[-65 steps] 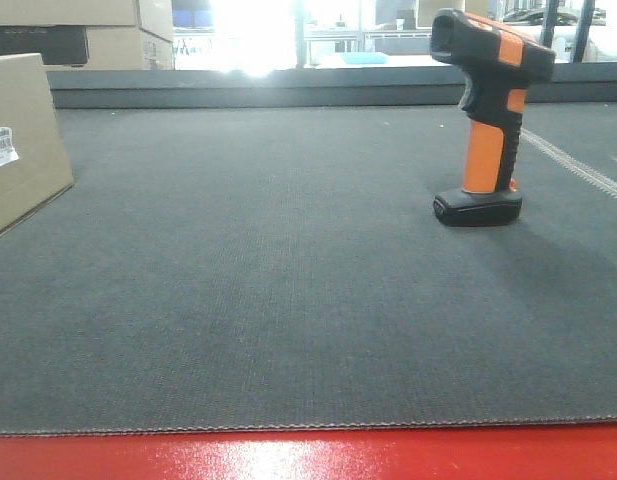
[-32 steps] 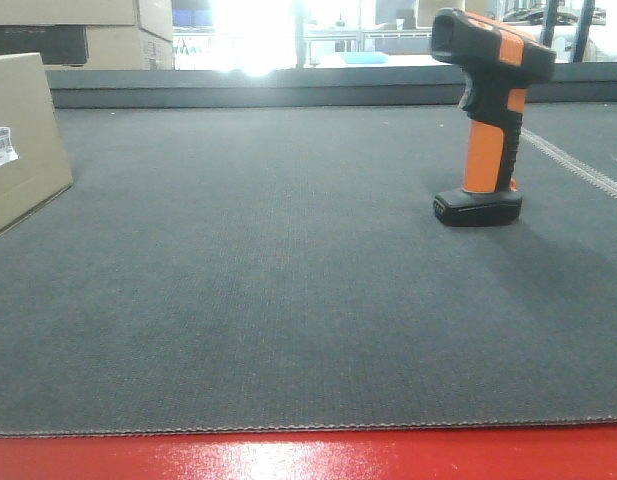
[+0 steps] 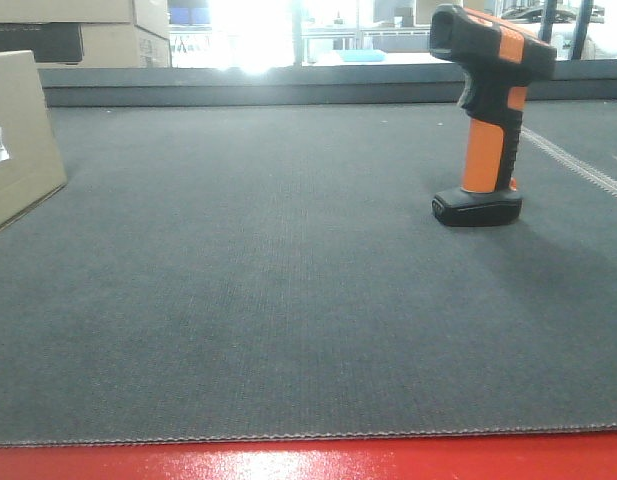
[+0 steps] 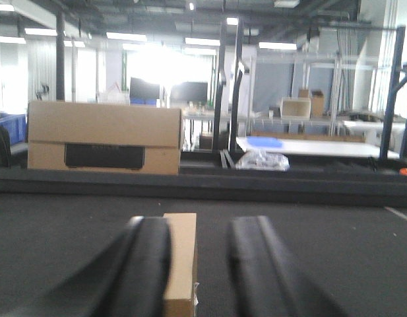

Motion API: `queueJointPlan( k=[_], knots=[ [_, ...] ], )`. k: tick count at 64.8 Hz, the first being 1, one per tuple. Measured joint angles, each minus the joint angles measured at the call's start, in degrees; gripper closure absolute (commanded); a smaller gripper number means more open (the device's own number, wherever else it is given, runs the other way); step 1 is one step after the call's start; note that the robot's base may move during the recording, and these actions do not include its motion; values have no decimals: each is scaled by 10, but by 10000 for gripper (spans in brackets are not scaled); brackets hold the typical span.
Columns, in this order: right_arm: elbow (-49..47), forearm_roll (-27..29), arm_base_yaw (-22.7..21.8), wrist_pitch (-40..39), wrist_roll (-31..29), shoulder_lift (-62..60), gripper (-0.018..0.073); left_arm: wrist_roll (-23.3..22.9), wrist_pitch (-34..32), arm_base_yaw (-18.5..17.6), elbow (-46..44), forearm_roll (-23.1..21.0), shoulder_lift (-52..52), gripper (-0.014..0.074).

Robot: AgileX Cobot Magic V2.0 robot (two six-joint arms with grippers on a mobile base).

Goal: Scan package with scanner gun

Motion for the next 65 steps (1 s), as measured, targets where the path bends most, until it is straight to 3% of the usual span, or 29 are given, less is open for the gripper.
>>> queueJointPlan(
  k=[5, 12, 19, 26, 36, 47, 59, 65],
  knots=[
    [-31, 0, 0, 2, 0, 48, 396, 0, 37, 0, -54, 0, 42, 165],
    [-69, 0, 0, 2, 0, 111, 153, 0, 55, 0, -120, 0, 102, 116],
    [-102, 0, 0, -1, 0, 178, -17, 0, 61, 0, -171, 0, 164, 66],
    [-123, 0, 0, -6, 0, 227, -1, 0, 98, -4, -217, -5, 225, 2],
    [-129, 0, 0, -36, 0, 286, -1, 0, 176, -10, -290, -6, 320, 8],
    [-129, 0, 12, -70, 0, 320, -1, 2, 327, -6, -418, -6, 459, 8],
    [-129, 0, 41, -77, 0, 321, -1, 75, 484, 20, -561, -31, 624, 8],
    [-129, 0, 47, -78, 0, 321, -1, 97, 517, 31, -615, -43, 692, 8]
  ],
)
